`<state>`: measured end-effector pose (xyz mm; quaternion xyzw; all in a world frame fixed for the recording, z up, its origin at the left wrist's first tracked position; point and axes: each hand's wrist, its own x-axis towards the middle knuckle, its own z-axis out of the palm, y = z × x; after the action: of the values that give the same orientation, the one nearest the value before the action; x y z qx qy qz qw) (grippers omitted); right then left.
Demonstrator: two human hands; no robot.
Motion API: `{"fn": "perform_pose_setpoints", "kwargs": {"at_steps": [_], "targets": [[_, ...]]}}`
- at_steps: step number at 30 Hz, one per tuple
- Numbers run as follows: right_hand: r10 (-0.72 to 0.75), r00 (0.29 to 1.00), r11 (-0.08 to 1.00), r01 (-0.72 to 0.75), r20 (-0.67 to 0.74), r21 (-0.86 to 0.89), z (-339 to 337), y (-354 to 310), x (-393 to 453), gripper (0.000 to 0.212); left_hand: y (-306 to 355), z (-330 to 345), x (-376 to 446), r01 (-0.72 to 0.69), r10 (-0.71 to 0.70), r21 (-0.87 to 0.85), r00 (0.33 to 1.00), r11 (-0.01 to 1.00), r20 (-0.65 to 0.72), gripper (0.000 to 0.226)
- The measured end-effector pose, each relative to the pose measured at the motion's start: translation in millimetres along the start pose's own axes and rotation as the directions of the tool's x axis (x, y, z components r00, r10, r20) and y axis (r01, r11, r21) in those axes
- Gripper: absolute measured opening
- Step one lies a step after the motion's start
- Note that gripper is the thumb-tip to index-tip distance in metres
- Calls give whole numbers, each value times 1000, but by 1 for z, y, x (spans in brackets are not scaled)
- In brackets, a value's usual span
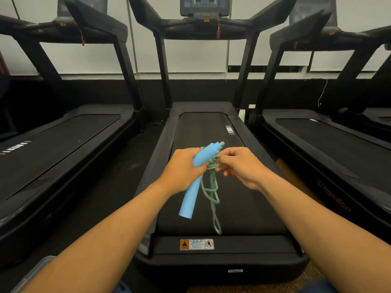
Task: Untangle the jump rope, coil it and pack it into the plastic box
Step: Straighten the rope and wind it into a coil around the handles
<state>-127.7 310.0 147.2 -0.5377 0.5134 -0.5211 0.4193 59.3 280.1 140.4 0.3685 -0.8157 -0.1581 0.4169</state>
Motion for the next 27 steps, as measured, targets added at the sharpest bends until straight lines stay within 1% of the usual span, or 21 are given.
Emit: {"fn": "perform_pose_setpoints", "kwargs": {"at_steps": [3, 8, 11, 14, 16, 19, 23, 27], "targets": [[27, 1000, 995, -28, 12, 93, -1, -2, 0, 17, 0, -4, 2, 80, -82, -69, 996, 994, -29, 19], [79, 996, 963, -89, 48, 254, -12, -4, 3, 29, -8, -9, 3, 170, -187, -159, 977, 972, -99, 28], [126, 990, 962, -138, 64, 235, -13, -5, 2, 24, -8, -9, 2, 194, -210, -158, 973, 968, -96, 26], [186, 979, 956, -199, 79, 217, -13, -4, 2, 23, -3, -10, 1, 209, -225, -163, 970, 964, -87, 30], [202, 976, 949, -216, 85, 229, -15, -3, 2, 24, -3, -11, 0, 211, -222, -146, 973, 967, -69, 29], [172, 980, 915, -196, 98, 353, -20, -3, 3, 25, -4, -14, -1, 243, -256, -162, 965, 956, -62, 25], [115, 992, 848, -129, 60, 513, -25, -4, 4, 27, -6, -17, -1, 282, -299, -177, 951, 943, -75, 27], [1, 999, 720, -24, 34, 694, -27, -8, 2, 12, -7, -18, -1, 294, -315, -205, 946, 933, -79, 26]]}}
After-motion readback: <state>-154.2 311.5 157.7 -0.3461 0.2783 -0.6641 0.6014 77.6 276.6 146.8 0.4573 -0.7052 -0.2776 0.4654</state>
